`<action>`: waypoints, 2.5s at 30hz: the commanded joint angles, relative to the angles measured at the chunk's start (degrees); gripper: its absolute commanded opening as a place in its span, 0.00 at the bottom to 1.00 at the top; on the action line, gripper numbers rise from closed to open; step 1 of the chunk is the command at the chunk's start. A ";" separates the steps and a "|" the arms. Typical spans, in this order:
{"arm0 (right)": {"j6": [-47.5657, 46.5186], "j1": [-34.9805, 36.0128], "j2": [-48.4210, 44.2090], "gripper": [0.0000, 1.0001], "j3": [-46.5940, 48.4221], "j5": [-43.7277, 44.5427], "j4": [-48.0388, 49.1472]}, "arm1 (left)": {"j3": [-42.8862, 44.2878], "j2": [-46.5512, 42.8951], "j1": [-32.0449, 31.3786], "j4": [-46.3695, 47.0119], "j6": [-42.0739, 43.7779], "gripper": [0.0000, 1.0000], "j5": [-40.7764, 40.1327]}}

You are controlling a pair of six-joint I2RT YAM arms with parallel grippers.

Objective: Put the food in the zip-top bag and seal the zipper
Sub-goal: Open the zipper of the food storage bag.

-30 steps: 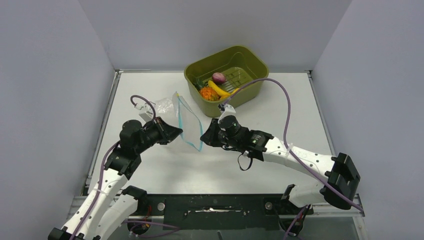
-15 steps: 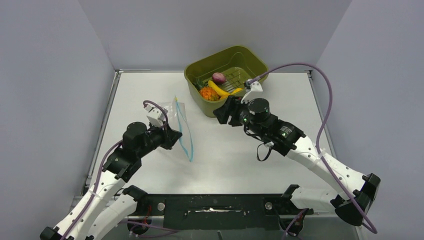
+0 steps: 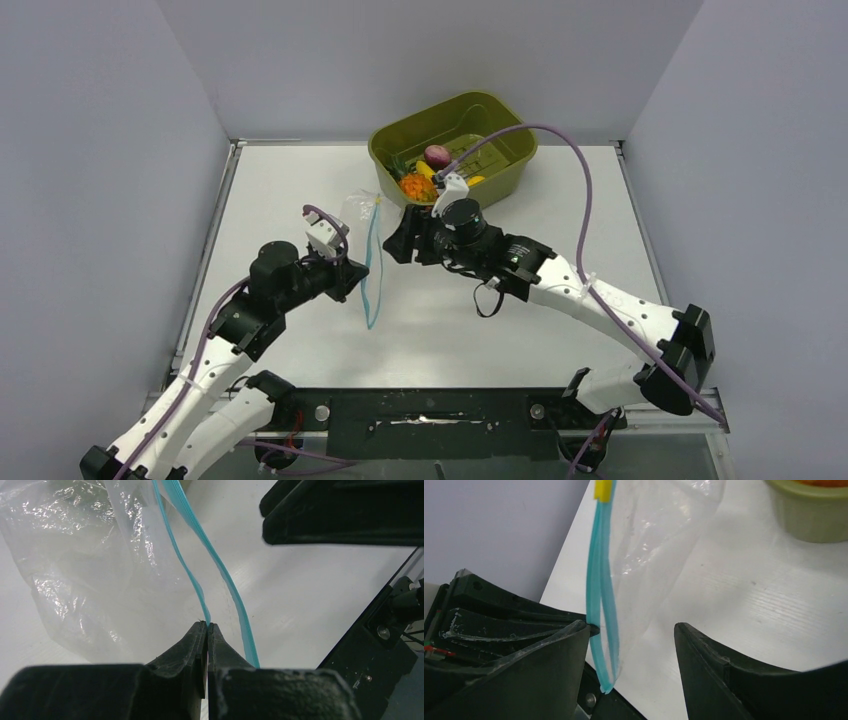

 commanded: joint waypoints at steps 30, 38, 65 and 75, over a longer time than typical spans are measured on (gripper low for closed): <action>5.04 1.82 5.38 0.02 -0.16 8.11 -0.41 | 8.45 -2.19 -0.51 -2.25 -12.07 0.00 -10.11; 8.43 2.55 6.38 0.00 0.00 4.76 2.76 | 12.14 -4.23 -0.52 -7.34 -15.67 0.00 -23.76; 15.50 3.53 8.95 0.00 0.63 3.47 8.93 | 0.26 1.42 -0.52 11.01 -11.37 0.35 -5.71; 15.60 3.34 8.58 0.00 -0.96 3.83 9.45 | -2.94 1.74 -0.54 13.19 -6.30 0.22 -4.31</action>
